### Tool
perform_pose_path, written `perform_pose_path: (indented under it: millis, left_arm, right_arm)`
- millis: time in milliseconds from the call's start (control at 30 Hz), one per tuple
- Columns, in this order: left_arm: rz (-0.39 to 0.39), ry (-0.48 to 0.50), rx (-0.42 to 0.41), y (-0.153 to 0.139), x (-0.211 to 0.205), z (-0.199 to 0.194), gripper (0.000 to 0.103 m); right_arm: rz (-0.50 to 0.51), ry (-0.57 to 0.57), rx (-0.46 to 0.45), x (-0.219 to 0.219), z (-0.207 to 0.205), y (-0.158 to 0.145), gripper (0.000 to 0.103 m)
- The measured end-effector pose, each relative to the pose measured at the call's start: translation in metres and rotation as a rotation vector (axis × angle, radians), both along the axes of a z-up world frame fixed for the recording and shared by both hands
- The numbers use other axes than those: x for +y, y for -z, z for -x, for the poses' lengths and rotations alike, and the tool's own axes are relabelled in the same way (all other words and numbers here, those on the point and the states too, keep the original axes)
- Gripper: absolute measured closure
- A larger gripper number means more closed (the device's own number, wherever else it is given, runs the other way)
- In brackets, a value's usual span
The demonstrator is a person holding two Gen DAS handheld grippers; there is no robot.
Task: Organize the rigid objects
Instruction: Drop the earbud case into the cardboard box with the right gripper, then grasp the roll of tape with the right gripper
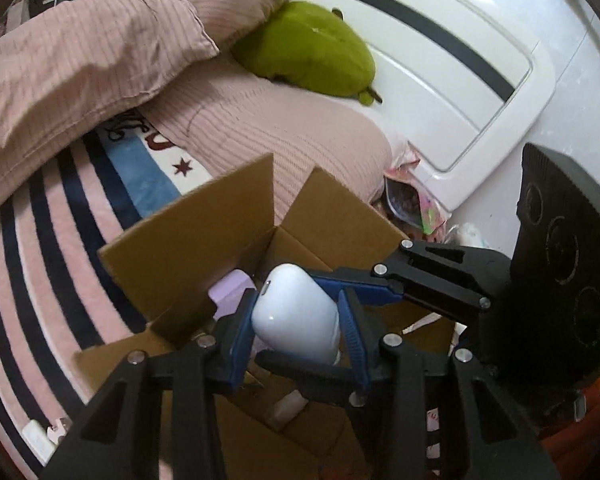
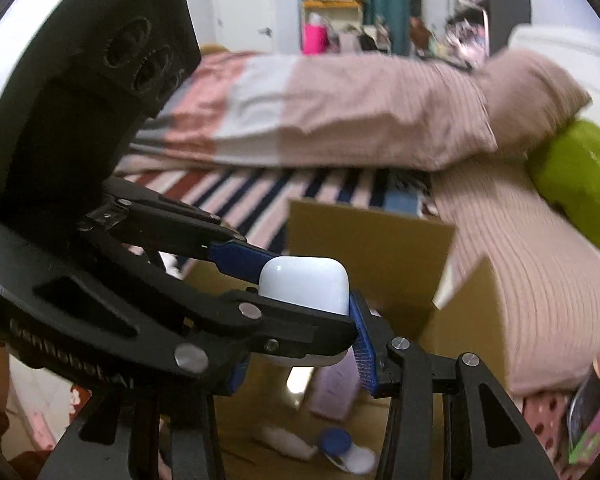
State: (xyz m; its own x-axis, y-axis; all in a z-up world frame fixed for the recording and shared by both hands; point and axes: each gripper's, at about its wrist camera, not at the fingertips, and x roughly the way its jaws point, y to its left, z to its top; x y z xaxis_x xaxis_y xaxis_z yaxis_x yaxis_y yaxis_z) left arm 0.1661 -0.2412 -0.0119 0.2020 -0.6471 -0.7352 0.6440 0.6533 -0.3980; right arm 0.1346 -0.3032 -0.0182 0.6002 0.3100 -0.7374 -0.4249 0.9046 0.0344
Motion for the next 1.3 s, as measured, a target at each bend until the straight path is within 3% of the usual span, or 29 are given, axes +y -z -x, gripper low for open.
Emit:
perform_pose_path:
  millis: [33, 100, 167, 333, 433, 500, 667, 800, 933, 1100, 1300]
  left_arm:
    - [-0.012, -0.002, -0.005, 0.001, -0.002, 0.0, 0.064]
    - [-0.028, -0.014, -0.018, -0.001, -0.001, 0.002, 0.047]
    - [-0.022, -0.038, -0.05, -0.007, 0.009, 0.006, 0.039]
    - [-0.049, -0.182, -0.156, -0.03, 0.066, 0.023, 0.034]
    - [-0.051, -0.299, -0.218, -0.044, 0.117, 0.04, 0.033]
    - [-0.067, -0.376, -0.26, -0.049, 0.15, 0.051, 0.027]
    - [-0.102, -0.553, -0.308, -0.038, 0.236, 0.08, 0.026]
    - [-0.116, -0.632, -0.29, -0.01, 0.285, 0.098, 0.026]
    - [-0.13, -0.674, -0.252, 0.025, 0.316, 0.113, 0.026]
    - [-0.116, -0.714, -0.192, 0.056, 0.338, 0.116, 0.026]
    - [-0.11, -0.726, -0.162, 0.07, 0.349, 0.117, 0.026]
  right_arm:
    - [0.009, 0.012, 0.015, -0.003, -0.001, 0.002, 0.064]
    - [0.041, 0.031, 0.036, -0.004, -0.002, 0.006, 0.064]
    - [0.06, 0.057, 0.044, -0.006, -0.002, 0.008, 0.06]
    - [0.031, 0.045, 0.028, 0.001, 0.005, 0.001, 0.055]
    - [-0.022, -0.027, -0.01, 0.022, 0.018, -0.014, 0.055]
    - [-0.059, -0.091, -0.026, 0.041, 0.026, -0.022, 0.055]
    - [-0.104, -0.288, -0.004, 0.115, 0.045, -0.023, 0.052]
    - [-0.078, -0.366, 0.072, 0.173, 0.046, 0.007, 0.051]
    - [0.001, -0.352, 0.122, 0.21, 0.028, 0.059, 0.051]
    - [0.077, -0.343, 0.154, 0.226, -0.002, 0.117, 0.067]
    - [0.122, -0.287, 0.197, 0.225, -0.029, 0.145, 0.067]
